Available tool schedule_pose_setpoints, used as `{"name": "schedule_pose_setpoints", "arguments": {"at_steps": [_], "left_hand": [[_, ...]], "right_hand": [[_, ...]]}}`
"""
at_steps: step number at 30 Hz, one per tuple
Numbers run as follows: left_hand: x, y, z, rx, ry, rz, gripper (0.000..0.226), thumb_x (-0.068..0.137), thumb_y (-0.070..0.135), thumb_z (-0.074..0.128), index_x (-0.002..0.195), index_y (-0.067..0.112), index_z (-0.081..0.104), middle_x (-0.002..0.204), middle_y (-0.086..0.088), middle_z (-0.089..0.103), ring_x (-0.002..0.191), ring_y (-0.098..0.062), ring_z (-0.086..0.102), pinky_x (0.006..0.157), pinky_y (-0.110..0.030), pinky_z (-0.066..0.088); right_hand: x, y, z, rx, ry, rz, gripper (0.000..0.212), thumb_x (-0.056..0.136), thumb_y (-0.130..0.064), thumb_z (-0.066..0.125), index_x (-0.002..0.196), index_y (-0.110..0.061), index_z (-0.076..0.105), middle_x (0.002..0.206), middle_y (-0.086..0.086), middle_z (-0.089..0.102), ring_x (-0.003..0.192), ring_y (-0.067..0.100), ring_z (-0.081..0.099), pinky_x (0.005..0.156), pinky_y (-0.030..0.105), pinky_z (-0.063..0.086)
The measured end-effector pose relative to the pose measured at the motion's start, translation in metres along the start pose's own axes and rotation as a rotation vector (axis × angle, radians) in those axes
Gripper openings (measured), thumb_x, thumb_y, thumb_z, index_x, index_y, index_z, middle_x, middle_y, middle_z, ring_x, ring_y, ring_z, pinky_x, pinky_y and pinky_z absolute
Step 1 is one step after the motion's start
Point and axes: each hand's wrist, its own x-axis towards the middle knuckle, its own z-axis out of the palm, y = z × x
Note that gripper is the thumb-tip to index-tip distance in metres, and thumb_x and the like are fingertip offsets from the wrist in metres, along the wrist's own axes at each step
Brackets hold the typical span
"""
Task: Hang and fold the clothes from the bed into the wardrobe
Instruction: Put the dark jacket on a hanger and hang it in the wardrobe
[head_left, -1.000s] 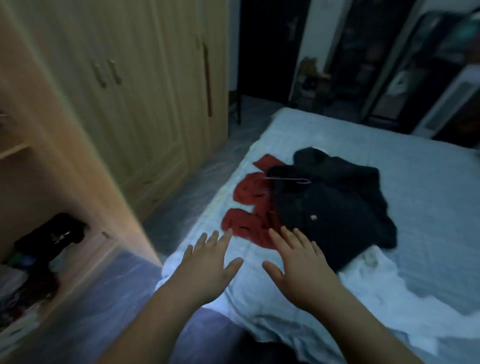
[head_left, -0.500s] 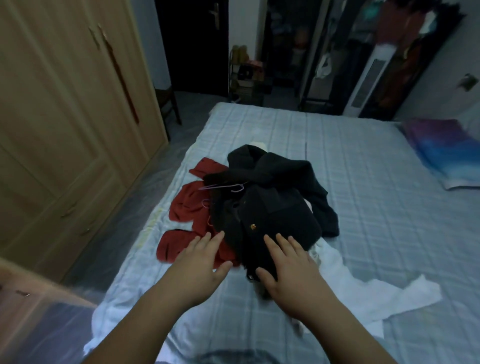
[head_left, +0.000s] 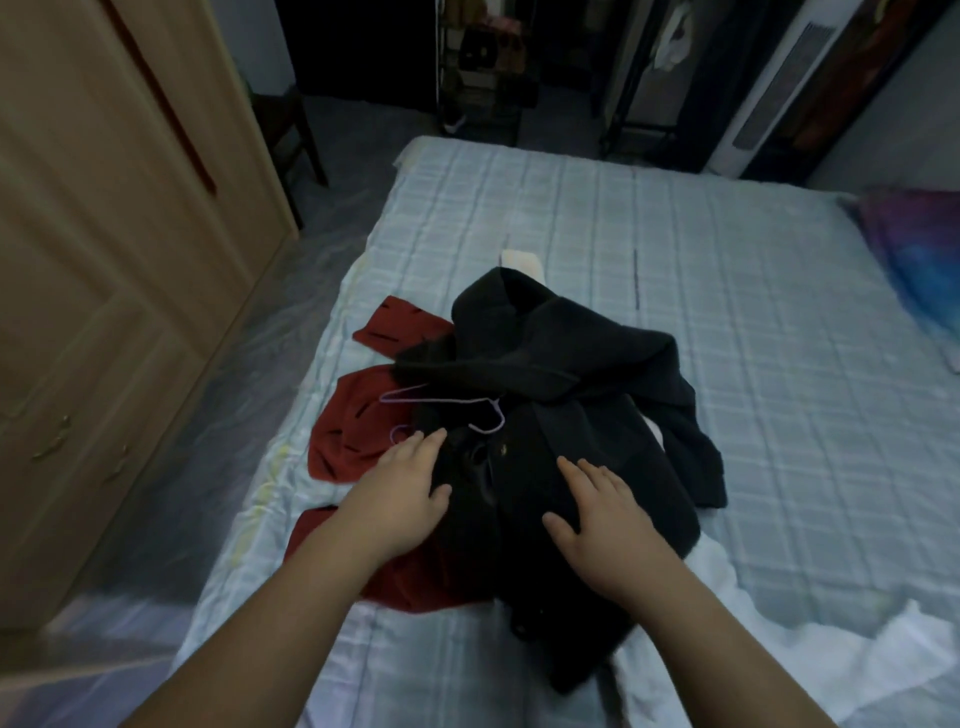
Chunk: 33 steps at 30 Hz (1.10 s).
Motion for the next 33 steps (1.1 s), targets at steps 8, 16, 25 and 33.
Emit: {"name": "schedule_pose_setpoints", "arguments": {"at_steps": [8, 16, 25, 33], "left_hand": [[0.119, -0.037, 0.039, 0.099, 0.058, -0.014, 0.093, 0.089, 0.019, 0.062, 0.158, 0.027, 0.001, 0.165, -0.012, 0.004, 0.151, -0.033, 0.008, 0.121, -0.040, 0.020], [0.216, -0.026, 0.076, 0.321, 0.051, 0.127, 0.097, 0.089, 0.041, 0.065, 0.154, 0.042, -0.008, 0.166, 0.000, -0.006, 0.152, -0.028, -0.010, 0.122, -0.053, 0.004], [0.244, -0.035, 0.071, 0.242, 0.186, 0.200, 0.039, 0.102, 0.032, 0.044, 0.140, 0.038, 0.048, 0.139, 0.007, 0.053, 0.135, -0.018, 0.041, 0.111, -0.050, 0.021], [0.234, -0.053, 0.082, 0.363, 0.026, 0.134, 0.085, 0.086, 0.023, 0.060, 0.155, 0.036, 0.013, 0.160, -0.001, 0.023, 0.146, -0.022, 0.024, 0.112, -0.045, 0.022]], "right_hand": [[0.143, 0.024, 0.009, 0.056, 0.130, -0.124, 0.078, 0.089, -0.015, 0.058, 0.157, -0.024, 0.021, 0.163, 0.005, 0.023, 0.151, 0.023, 0.015, 0.123, 0.040, 0.019], [0.232, 0.035, 0.036, -0.197, 0.100, -0.160, 0.076, 0.094, -0.040, 0.052, 0.158, -0.034, 0.013, 0.166, 0.001, 0.012, 0.153, 0.024, 0.003, 0.123, 0.052, 0.008], [0.236, 0.036, 0.044, -0.195, 0.091, -0.137, 0.073, 0.092, -0.045, 0.055, 0.156, -0.035, 0.019, 0.161, 0.001, 0.025, 0.149, 0.024, 0.017, 0.121, 0.052, 0.013], [0.218, 0.029, 0.054, -0.199, 0.210, -0.243, 0.070, 0.090, -0.025, 0.057, 0.153, -0.032, 0.029, 0.163, 0.003, 0.022, 0.152, 0.024, 0.010, 0.122, 0.053, 0.008]]}}
